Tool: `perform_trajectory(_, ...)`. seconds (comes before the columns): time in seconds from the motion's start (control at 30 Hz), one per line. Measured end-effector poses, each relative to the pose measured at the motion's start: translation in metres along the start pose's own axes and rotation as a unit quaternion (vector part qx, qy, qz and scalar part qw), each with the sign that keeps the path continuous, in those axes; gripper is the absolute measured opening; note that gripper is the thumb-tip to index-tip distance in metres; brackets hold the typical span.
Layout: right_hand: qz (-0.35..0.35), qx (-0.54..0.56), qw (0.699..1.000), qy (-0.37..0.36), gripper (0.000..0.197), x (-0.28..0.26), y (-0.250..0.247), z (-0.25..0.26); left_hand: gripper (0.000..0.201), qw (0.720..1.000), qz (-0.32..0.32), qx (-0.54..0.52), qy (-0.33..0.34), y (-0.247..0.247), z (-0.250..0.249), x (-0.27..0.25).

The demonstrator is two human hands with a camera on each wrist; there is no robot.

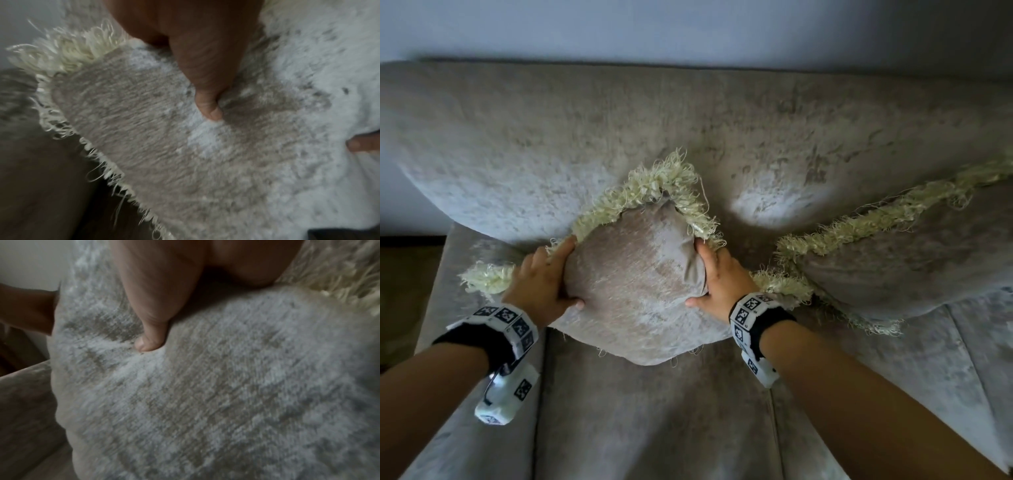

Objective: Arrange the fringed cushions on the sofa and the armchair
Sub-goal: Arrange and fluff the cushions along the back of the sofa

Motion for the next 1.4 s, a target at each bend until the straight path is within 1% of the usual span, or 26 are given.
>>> perform_trajectory(0.07,-0.027,-0.032,0.999,-0.007,0.109,-0.007,-0.012,0.004,0.119,0.999,-0.032,-0.003,-0.008,-0.004,-0.002,-0.012)
perform_trajectory(0.13,-0.061,-0.05,0.997,-0.006,0.108,-0.011,-0.032,0.005,0.118,0.998,-0.07,-0.004,-0.001,-0.016,-0.007,-0.021)
perform_trajectory(0.2,-0.079,-0.066,0.995,-0.007,0.11,-0.014,-0.055,0.006,0.119,0.995,-0.1,-0.01,0.01,-0.033,-0.015,-0.027)
perform_trajectory(0.3,-0.109,-0.076,0.991,-0.014,0.112,-0.016,-0.082,0.006,0.118,0.992,-0.123,-0.018,0.014,-0.052,-0.026,-0.034)
perform_trajectory(0.37,-0.132,-0.091,0.987,-0.015,0.114,-0.012,-0.09,0.005,0.119,0.991,-0.13,-0.019,0.007,-0.056,-0.027,-0.033)
perform_trajectory(0.43,-0.139,-0.116,0.983,-0.011,0.117,-0.003,-0.087,0.002,0.123,0.992,-0.124,-0.006,-0.007,-0.051,-0.025,-0.027)
perform_trajectory(0.57,-0.088,-0.18,0.98,-0.008,0.121,0.018,-0.059,-0.004,0.131,0.995,-0.075,0.034,-0.05,-0.028,-0.018,-0.008)
perform_trajectory(0.63,-0.074,-0.193,0.978,-0.006,0.122,0.026,-0.046,-0.005,0.135,0.995,-0.052,0.041,-0.075,-0.023,-0.014,0.003)
perform_trajectory(0.7,-0.072,-0.204,0.976,0.001,0.123,0.032,-0.039,-0.004,0.137,0.995,-0.044,0.045,-0.076,-0.02,-0.01,0.013)
perform_trajectory(0.77,-0.079,-0.209,0.975,0.003,0.125,0.035,-0.035,-0.005,0.138,0.995,-0.051,0.054,-0.071,-0.017,-0.007,0.018)
perform_trajectory(0.83,-0.088,-0.217,0.972,0.001,0.128,0.037,-0.035,-0.005,0.138,0.993,-0.066,0.067,-0.065,-0.014,-0.004,0.018)
perform_trajectory(0.9,-0.091,-0.23,0.969,0.002,0.129,0.037,-0.037,-0.005,0.139,0.992,-0.068,0.077,-0.076,-0.013,-0.005,0.015)
perform_trajectory(1.0,-0.082,-0.253,0.964,0.012,0.128,0.034,-0.039,-0.003,0.141,0.988,-0.042,0.104,-0.109,-0.013,-0.008,0.009)
perform_trajectory(1.1,-0.082,-0.258,0.962,0.023,0.128,0.029,-0.04,0.0,0.144,0.984,-0.007,0.129,-0.126,-0.016,-0.01,0.004)
perform_trajectory(1.2,-0.089,-0.248,0.964,0.029,0.128,0.022,-0.044,0.005,0.14,0.985,0.005,0.128,-0.118,-0.025,-0.011,-0.003)
perform_trajectory(1.27,-0.108,-0.232,0.966,0.026,0.128,0.012,-0.05,0.008,0.133,0.99,-0.008,0.096,-0.108,-0.033,-0.01,-0.013)
perform_trajectory(1.33,-0.145,-0.219,0.965,0.016,0.124,-0.006,-0.058,0.012,0.126,0.993,-0.049,0.07,-0.083,-0.046,-0.013,-0.028)
perform_trajectory(1.4,-0.204,-0.207,0.957,-0.015,0.111,-0.027,-0.068,0.02,0.116,0.99,-0.109,0.083,-0.015,-0.06,-0.024,-0.045)
Point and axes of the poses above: each hand's wrist, its own x-axis towards the middle knuckle, its own y-axis out of the palm, z = x × y, the point moved 2 cm from there along x, towards the middle knuckle, and after that the axes turned 11 degrees about -x, right-handed, at the moved point
